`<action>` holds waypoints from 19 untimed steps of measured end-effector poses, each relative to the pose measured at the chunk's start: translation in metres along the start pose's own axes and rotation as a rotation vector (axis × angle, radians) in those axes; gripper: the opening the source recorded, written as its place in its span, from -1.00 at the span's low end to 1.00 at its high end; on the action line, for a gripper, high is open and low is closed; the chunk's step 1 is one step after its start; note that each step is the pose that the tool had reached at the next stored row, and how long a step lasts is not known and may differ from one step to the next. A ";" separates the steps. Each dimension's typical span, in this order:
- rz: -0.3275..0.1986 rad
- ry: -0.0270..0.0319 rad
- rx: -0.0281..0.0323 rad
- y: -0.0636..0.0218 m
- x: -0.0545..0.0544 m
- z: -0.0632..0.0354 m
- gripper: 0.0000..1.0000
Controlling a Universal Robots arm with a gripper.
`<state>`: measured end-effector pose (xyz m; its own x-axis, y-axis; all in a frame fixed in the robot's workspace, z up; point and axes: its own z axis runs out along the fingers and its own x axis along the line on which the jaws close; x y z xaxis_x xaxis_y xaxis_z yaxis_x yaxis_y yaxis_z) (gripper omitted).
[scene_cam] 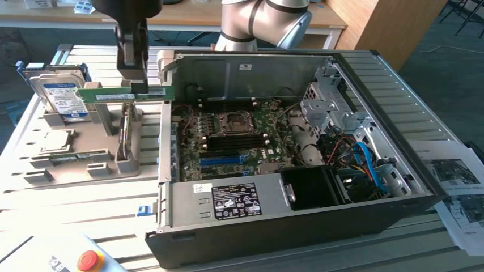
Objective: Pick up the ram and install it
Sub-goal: 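Pick up the ram and move it above insertion slot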
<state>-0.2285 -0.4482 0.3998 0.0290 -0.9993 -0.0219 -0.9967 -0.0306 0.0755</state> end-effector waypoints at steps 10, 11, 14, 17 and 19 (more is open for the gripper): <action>0.000 -0.0001 -0.0033 -0.0211 0.001 -0.0016 -0.76; 0.000 -0.0001 -0.0037 -0.0233 0.001 -0.0018 -0.76; 0.000 -0.0002 -0.0049 -0.0302 0.002 -0.0023 -0.76; 0.000 -0.0002 -0.0059 -0.0369 0.002 -0.0028 -0.76; 0.000 -0.0002 -0.0065 -0.0413 0.002 -0.0032 -0.76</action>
<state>-0.1870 -0.4492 0.3998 0.0289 -0.9993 -0.0222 -0.9962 -0.0306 0.0820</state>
